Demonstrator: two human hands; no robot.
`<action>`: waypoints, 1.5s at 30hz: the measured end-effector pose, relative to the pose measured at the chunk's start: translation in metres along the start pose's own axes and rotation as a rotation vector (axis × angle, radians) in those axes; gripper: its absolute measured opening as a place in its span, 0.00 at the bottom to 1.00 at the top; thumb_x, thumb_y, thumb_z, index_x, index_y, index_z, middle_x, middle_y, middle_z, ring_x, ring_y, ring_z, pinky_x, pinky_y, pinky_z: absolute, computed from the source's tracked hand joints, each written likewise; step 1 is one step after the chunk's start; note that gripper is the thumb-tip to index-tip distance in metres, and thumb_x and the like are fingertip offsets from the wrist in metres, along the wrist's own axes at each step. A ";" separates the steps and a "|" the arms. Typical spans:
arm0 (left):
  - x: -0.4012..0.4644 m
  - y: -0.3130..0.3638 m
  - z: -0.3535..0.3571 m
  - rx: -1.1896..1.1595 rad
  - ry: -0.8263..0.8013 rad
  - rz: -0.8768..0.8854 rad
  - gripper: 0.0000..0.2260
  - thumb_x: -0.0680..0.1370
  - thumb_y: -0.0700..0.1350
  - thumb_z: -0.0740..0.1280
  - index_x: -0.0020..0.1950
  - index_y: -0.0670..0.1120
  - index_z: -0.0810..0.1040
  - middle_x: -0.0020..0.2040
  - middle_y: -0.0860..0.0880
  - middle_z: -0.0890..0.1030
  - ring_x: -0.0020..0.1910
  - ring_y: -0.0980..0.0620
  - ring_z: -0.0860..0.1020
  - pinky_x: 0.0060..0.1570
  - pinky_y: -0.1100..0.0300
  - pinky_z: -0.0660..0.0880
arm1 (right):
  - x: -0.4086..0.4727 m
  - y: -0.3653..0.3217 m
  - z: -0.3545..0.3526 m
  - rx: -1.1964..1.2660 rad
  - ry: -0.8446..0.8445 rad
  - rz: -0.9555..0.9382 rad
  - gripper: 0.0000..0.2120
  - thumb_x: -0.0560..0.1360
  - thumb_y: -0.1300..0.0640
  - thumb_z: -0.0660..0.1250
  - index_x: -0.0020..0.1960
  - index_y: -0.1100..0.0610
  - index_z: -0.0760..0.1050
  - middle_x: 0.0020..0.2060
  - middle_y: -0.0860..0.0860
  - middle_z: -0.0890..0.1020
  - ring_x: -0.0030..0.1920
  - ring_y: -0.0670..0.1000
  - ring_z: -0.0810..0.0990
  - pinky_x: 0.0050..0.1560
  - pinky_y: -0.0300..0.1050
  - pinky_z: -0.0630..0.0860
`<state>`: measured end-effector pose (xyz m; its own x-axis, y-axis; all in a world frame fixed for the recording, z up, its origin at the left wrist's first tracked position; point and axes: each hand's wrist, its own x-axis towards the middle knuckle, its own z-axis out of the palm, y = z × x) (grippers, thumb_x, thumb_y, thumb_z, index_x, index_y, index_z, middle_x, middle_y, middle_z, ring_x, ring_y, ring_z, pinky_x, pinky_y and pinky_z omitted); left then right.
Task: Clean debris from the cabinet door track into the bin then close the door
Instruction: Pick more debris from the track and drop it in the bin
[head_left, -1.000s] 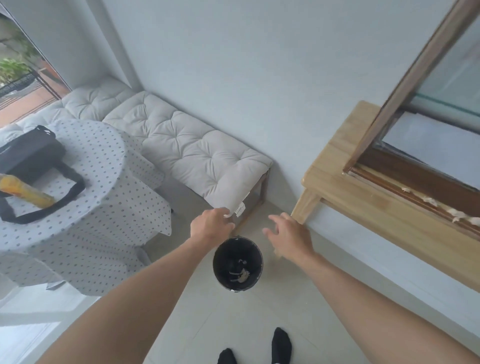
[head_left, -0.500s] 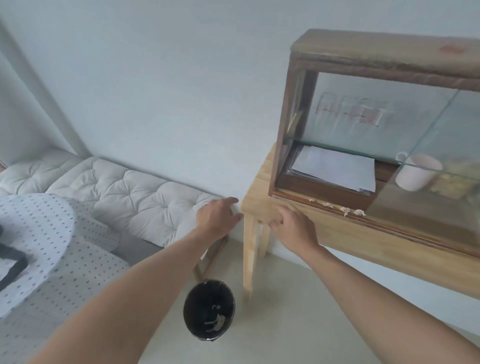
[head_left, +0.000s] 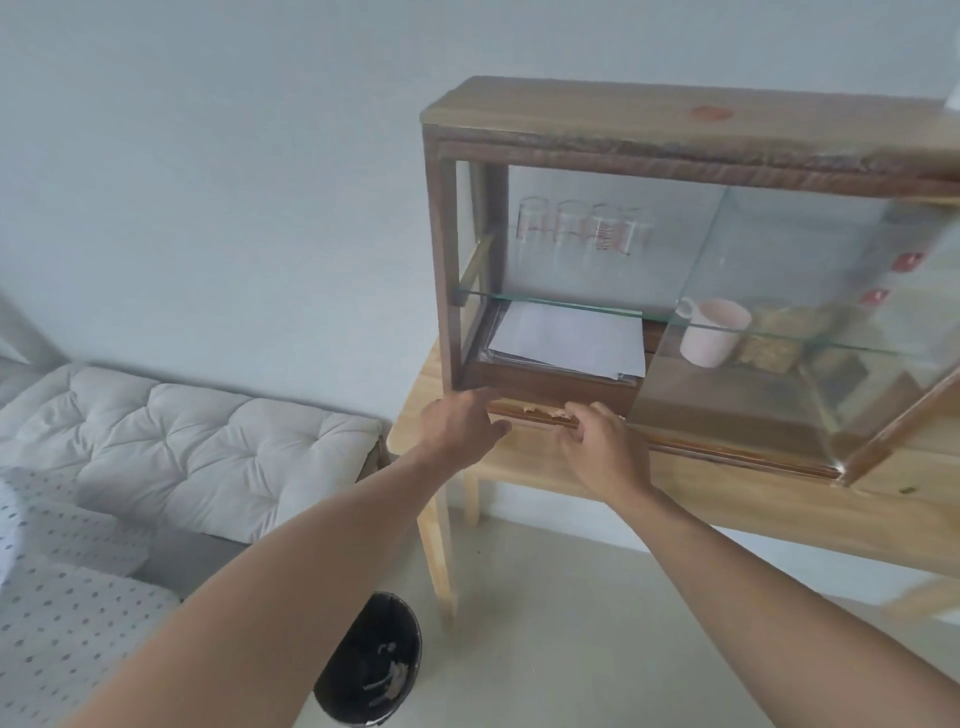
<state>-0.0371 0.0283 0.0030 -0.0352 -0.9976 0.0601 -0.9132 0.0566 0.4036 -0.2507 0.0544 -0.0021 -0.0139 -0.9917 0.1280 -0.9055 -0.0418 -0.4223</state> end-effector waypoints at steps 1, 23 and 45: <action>0.003 0.007 0.004 0.002 -0.002 0.017 0.20 0.78 0.60 0.70 0.70 0.67 0.78 0.42 0.58 0.86 0.52 0.48 0.84 0.42 0.56 0.70 | 0.003 0.003 0.000 -0.006 0.005 0.005 0.23 0.80 0.46 0.66 0.73 0.48 0.77 0.58 0.49 0.83 0.60 0.59 0.82 0.54 0.53 0.79; 0.030 0.037 0.023 -0.031 -0.010 -0.056 0.09 0.81 0.50 0.67 0.53 0.56 0.89 0.51 0.51 0.88 0.52 0.42 0.83 0.50 0.50 0.81 | 0.034 0.012 0.012 0.116 -0.008 0.088 0.04 0.79 0.51 0.69 0.50 0.47 0.83 0.46 0.46 0.88 0.50 0.57 0.85 0.40 0.45 0.70; -0.005 0.000 -0.001 -0.119 0.051 -0.091 0.09 0.84 0.49 0.67 0.56 0.54 0.87 0.54 0.50 0.87 0.54 0.43 0.82 0.52 0.49 0.81 | 0.017 0.001 0.004 0.144 0.055 0.105 0.05 0.80 0.52 0.68 0.49 0.49 0.83 0.43 0.47 0.87 0.49 0.57 0.85 0.40 0.46 0.71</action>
<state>-0.0365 0.0329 0.0042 0.0689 -0.9956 0.0637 -0.8569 -0.0264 0.5148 -0.2500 0.0368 -0.0041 -0.1322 -0.9836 0.1231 -0.8278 0.0412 -0.5596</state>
